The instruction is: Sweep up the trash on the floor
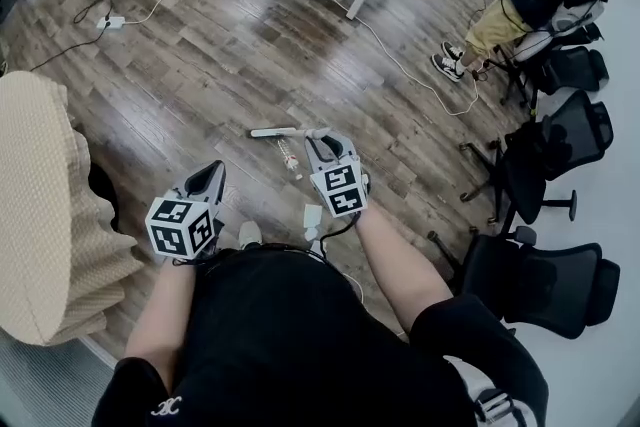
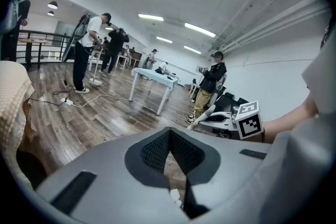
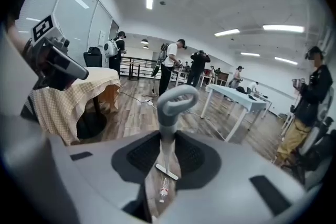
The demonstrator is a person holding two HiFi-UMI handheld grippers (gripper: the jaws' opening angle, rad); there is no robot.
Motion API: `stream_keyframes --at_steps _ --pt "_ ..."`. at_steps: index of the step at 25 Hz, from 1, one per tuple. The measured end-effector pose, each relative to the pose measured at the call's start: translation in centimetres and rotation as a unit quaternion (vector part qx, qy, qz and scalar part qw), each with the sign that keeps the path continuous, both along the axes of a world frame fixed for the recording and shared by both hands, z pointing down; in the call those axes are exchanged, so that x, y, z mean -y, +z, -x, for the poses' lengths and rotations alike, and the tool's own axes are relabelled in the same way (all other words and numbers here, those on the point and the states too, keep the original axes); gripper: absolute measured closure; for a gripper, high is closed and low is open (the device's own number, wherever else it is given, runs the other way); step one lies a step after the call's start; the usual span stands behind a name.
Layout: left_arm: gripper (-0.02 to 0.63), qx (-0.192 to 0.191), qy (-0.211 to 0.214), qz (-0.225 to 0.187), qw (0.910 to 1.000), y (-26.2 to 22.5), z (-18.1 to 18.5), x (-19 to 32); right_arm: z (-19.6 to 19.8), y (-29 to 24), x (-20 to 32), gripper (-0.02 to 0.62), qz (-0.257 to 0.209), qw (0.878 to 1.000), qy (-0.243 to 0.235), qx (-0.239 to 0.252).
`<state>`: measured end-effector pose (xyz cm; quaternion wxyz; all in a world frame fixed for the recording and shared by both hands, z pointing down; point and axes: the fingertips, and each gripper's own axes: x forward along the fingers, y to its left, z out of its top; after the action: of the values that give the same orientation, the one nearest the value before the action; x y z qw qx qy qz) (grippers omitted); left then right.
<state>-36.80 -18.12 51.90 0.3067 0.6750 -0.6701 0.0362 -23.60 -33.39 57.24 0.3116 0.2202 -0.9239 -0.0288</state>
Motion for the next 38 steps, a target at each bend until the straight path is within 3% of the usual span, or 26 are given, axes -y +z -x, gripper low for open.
stream_keyframes --at_steps 13,20,32,38 --pt "0.612 0.0 0.073 -0.004 0.9973 0.1 -5.0 2.7 -5.6 -1.8 -1.7 0.499 0.013 0.999 0.031 0.011" --pt "0.612 -0.019 0.088 0.005 0.9959 0.9 -8.5 1.9 -9.3 -3.3 -4.1 0.499 0.014 0.999 0.033 0.023" --pt "0.611 -0.032 0.148 0.015 0.9884 1.1 -18.5 1.1 -17.5 -5.1 -7.7 0.499 0.026 0.996 0.066 0.044" --pt "0.612 -0.024 0.177 0.005 0.984 0.0 -22.7 1.3 -20.4 -5.8 -7.0 0.499 0.022 0.993 0.096 0.064"
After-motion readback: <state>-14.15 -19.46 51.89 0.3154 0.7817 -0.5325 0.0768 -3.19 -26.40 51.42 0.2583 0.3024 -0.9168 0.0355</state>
